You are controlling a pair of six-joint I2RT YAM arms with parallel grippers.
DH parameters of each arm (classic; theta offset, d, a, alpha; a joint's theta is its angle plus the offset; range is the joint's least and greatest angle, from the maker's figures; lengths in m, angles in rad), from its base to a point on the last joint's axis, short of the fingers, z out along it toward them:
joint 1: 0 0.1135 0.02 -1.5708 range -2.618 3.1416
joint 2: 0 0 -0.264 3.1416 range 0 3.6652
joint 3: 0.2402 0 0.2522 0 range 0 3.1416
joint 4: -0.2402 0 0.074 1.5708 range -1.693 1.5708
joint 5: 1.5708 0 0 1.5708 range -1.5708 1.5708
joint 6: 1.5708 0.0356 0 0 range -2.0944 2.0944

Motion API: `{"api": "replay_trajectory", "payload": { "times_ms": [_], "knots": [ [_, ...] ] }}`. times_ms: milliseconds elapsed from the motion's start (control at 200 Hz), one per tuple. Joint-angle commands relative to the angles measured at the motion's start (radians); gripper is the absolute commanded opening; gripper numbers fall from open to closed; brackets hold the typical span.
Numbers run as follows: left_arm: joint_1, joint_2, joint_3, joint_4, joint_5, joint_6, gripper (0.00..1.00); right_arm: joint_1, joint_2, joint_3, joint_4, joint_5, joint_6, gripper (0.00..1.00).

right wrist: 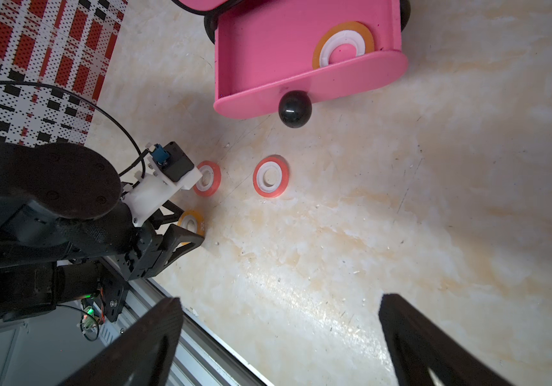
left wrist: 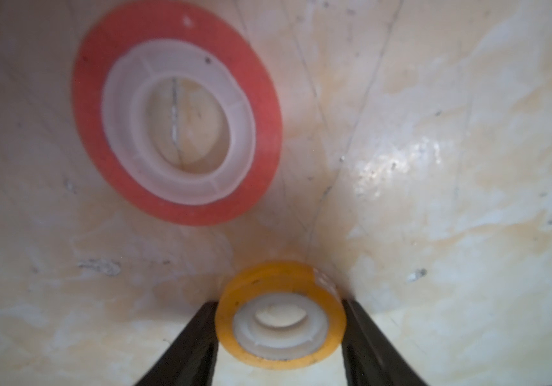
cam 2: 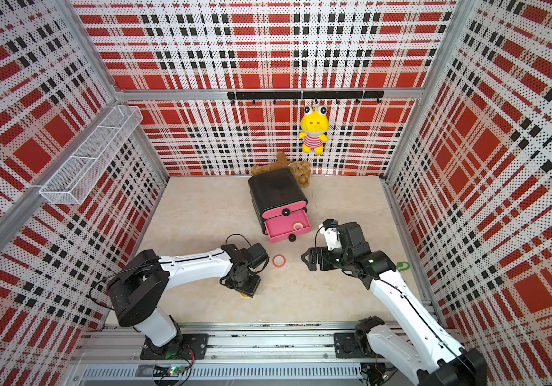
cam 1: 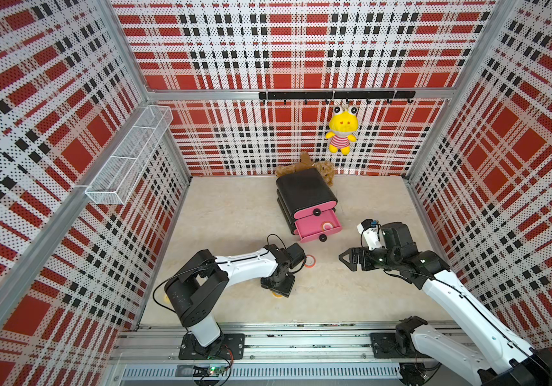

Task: Place the transparent tape into the drawer according to color
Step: Pick up the tape from the center of the board.

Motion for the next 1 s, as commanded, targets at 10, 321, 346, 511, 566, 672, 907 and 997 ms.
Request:
{"api": "replay_trajectory", "payload": {
  "times_ms": [10,321,346,511,566,672,907,997],
  "knots": [
    [-0.009,0.006,-0.024,0.032,0.024,-0.009,0.54,-0.010,-0.020,-0.013,0.000,-0.009,0.007,1.00],
    [-0.009,-0.004,-0.003,0.014,0.021,-0.009,0.49,-0.011,-0.025,-0.017,-0.002,-0.009,0.012,1.00],
    [-0.009,-0.005,0.001,0.009,0.020,-0.008,0.49,-0.011,-0.025,-0.018,-0.002,-0.009,0.012,1.00],
    [-0.007,-0.021,0.034,-0.029,0.004,-0.004,0.49,-0.011,-0.024,-0.018,0.000,-0.010,0.013,1.00],
    [-0.005,-0.024,0.045,-0.040,-0.001,-0.001,0.49,-0.013,-0.025,-0.017,0.001,-0.010,0.012,1.00],
    [0.001,-0.033,0.061,-0.054,-0.004,0.002,0.49,-0.014,-0.024,-0.016,0.001,-0.010,0.013,1.00],
    [0.006,-0.042,0.088,-0.080,-0.010,0.006,0.49,-0.016,-0.022,-0.006,0.001,-0.010,0.011,1.00],
    [0.008,-0.047,0.099,-0.092,-0.017,0.010,0.49,-0.017,-0.024,-0.002,0.000,-0.008,0.011,1.00]
  ]
}}
